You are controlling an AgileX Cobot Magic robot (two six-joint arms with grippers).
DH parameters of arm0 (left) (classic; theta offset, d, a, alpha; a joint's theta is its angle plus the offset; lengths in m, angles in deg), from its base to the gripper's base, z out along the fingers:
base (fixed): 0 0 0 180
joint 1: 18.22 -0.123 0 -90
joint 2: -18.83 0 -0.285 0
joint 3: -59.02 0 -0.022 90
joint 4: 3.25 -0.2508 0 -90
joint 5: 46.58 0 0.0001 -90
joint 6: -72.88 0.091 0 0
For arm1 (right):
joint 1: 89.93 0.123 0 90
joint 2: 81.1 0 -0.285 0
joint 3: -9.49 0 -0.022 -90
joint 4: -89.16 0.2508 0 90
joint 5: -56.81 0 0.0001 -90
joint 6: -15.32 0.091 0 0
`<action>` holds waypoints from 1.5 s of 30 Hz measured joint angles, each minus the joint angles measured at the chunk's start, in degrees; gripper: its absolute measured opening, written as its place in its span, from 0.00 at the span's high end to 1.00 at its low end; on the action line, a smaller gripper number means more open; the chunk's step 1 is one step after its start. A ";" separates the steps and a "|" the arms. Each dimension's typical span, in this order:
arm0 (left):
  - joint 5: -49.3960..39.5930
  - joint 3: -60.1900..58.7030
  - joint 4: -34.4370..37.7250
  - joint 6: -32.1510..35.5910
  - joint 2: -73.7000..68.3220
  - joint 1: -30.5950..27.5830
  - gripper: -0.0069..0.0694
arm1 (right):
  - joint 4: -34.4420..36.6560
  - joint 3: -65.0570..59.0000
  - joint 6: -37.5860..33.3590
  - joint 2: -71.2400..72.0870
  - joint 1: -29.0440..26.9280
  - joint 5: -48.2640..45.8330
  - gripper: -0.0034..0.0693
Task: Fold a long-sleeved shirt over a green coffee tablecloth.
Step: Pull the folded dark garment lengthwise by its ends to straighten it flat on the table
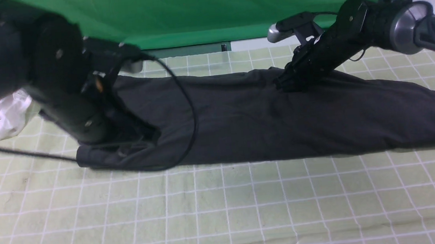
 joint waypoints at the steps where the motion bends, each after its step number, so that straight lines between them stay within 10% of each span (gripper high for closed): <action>1: 0.06 -0.27 0.11 0.01 0.00 0.00 0.89 | 0.00 0.00 0.00 -0.07 0.00 0.39 0.95; 11: 0.19 -6.85 5.04 -1.85 14.15 0.00 0.89 | -1.50 1.21 -0.07 -1.98 -2.42 11.27 0.95; 29: 8.03 -8.72 3.04 -8.05 19.97 -0.08 0.89 | -10.99 7.54 8.16 22.34 -17.22 -37.33 0.95; 35: 9.01 -8.62 1.29 -14.39 15.17 -8.38 0.89 | -15.00 -4.72 9.84 35.00 -23.03 -38.26 0.95; 45: 9.25 -2.40 7.27 -3.19 -5.29 -22.37 0.86 | -15.66 -21.72 10.43 43.37 -26.82 -34.91 0.92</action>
